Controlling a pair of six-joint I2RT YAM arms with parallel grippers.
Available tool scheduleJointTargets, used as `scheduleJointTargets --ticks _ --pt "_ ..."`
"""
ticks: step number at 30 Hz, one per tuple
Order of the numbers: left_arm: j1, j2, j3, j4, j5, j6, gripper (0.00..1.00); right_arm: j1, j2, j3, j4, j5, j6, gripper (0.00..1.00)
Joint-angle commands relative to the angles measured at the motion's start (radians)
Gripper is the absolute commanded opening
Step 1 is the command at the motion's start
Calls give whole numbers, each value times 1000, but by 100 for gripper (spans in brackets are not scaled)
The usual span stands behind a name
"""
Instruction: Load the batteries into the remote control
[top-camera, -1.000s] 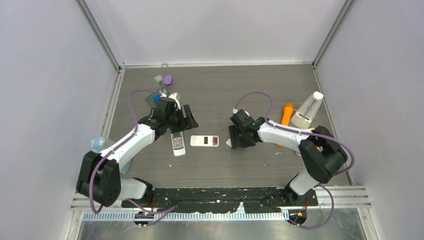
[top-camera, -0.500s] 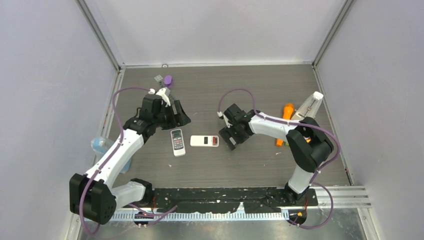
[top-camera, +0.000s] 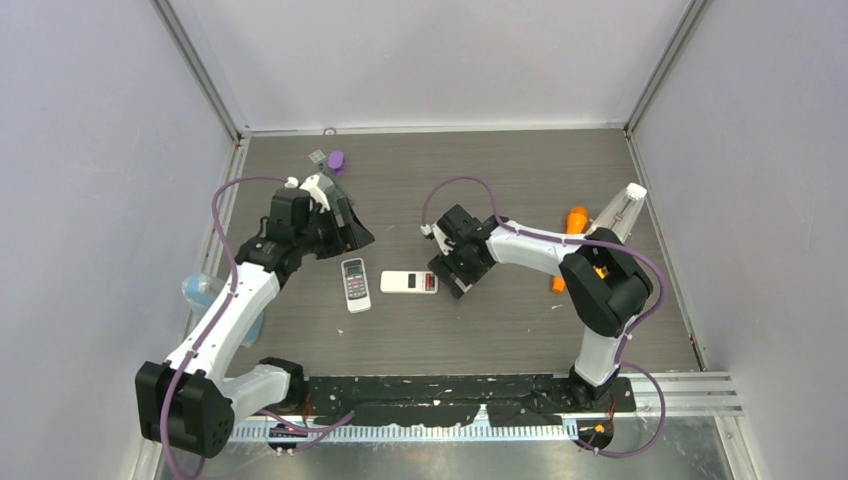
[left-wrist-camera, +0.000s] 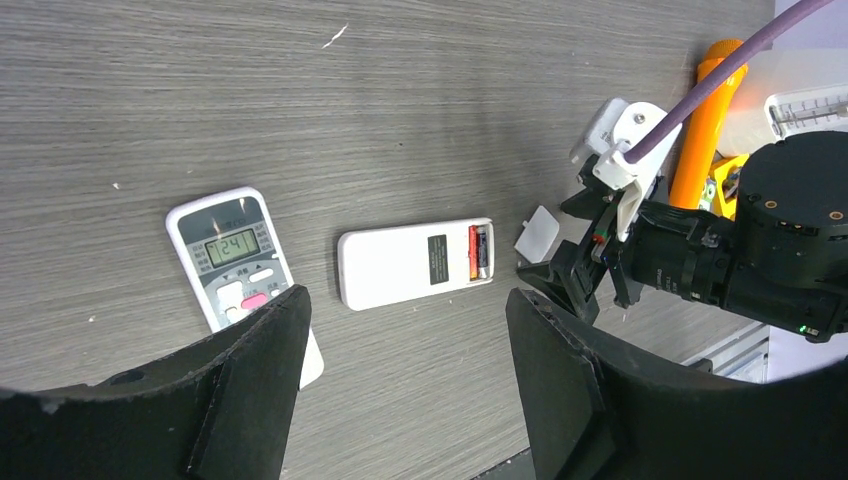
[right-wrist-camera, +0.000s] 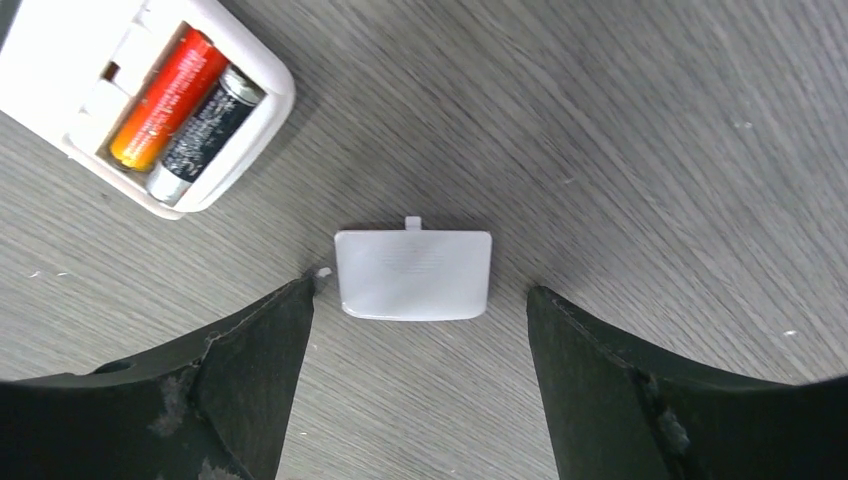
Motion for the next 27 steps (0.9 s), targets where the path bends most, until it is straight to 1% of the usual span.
scheduleJointTargets --ticks 1,2,4,5,7,9,13,17,21,23,27 --pt "11 -11 20 0 32 12 73 9 24 14 25 -48 35 80" --pt "11 -8 18 1 35 11 73 9 28 14 26 -48 49 78" --pt "13 -3 19 2 42 12 73 9 36 13 22 -36 70 66" --pt "14 -3 19 4 45 11 73 6 40 12 17 -40 73 56" --pt "15 -2 18 4 54 12 73 3 49 5 16 -49 76 43" --pt "15 -3 15 2 66 10 73 3 33 -12 27 -64 76 37" --pt "15 -6 -15 20 148 -7 73 4 -41 -49 79 -92 60 33" --pt "15 -5 -69 71 291 -51 72 23 -131 -56 122 -142 14 32" --pt "12 -1 -143 205 464 -148 70 82 -220 -59 164 -167 -36 31" --pt "8 8 -163 240 497 -171 69 113 -258 -55 184 -166 -43 30" --pt "-7 32 -160 246 566 -164 68 157 -318 -37 230 -178 -33 30"
